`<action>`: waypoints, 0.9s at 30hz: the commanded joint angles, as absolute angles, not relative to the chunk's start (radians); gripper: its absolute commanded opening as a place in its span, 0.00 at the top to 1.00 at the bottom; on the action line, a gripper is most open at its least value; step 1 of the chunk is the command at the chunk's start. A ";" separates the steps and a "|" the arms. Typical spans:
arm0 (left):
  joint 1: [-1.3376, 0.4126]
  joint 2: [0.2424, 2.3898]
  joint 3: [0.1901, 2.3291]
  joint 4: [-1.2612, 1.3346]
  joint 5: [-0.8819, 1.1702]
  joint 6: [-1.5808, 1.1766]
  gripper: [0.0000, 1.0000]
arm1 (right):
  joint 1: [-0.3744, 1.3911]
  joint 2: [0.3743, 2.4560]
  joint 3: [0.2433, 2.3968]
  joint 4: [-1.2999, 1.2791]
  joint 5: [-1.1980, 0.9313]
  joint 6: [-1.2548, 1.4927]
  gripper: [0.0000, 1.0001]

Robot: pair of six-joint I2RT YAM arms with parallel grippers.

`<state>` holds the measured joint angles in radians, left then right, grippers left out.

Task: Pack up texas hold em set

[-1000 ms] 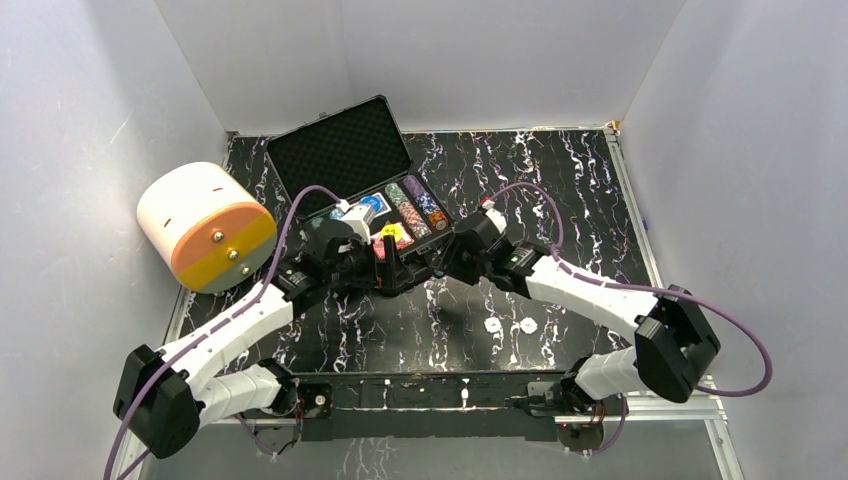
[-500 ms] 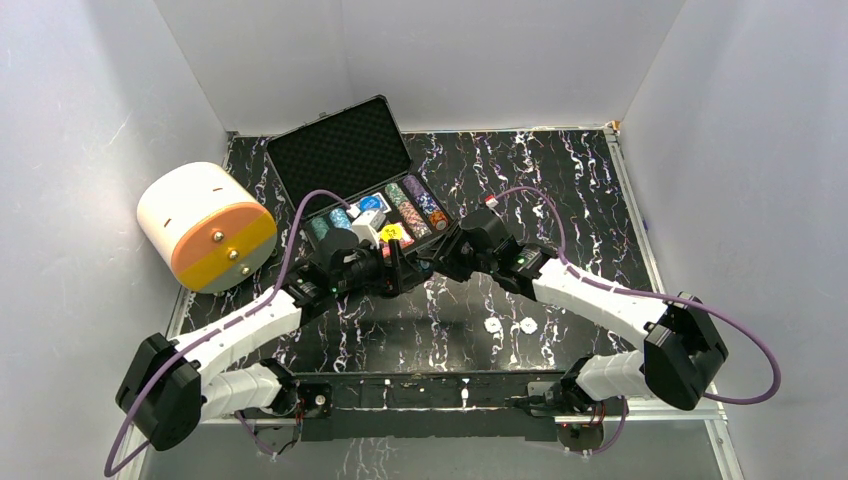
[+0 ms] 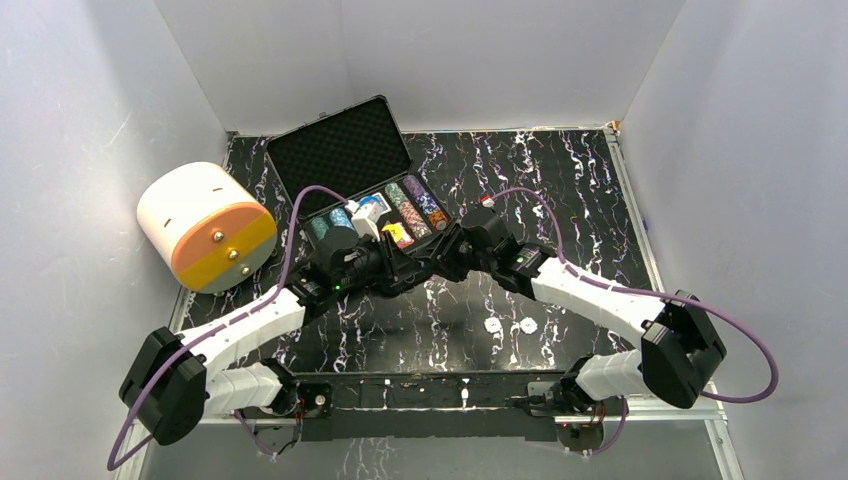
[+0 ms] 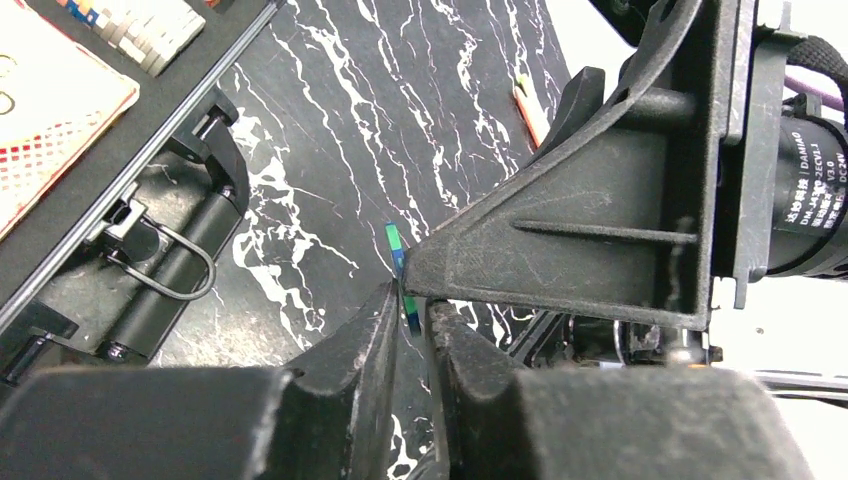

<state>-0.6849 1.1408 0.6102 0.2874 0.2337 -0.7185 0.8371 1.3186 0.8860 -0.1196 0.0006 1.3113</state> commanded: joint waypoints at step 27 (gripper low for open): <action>-0.690 1.233 0.983 -0.471 -0.119 0.342 1.00 | 0.664 1.181 0.863 -0.270 0.054 1.177 0.25</action>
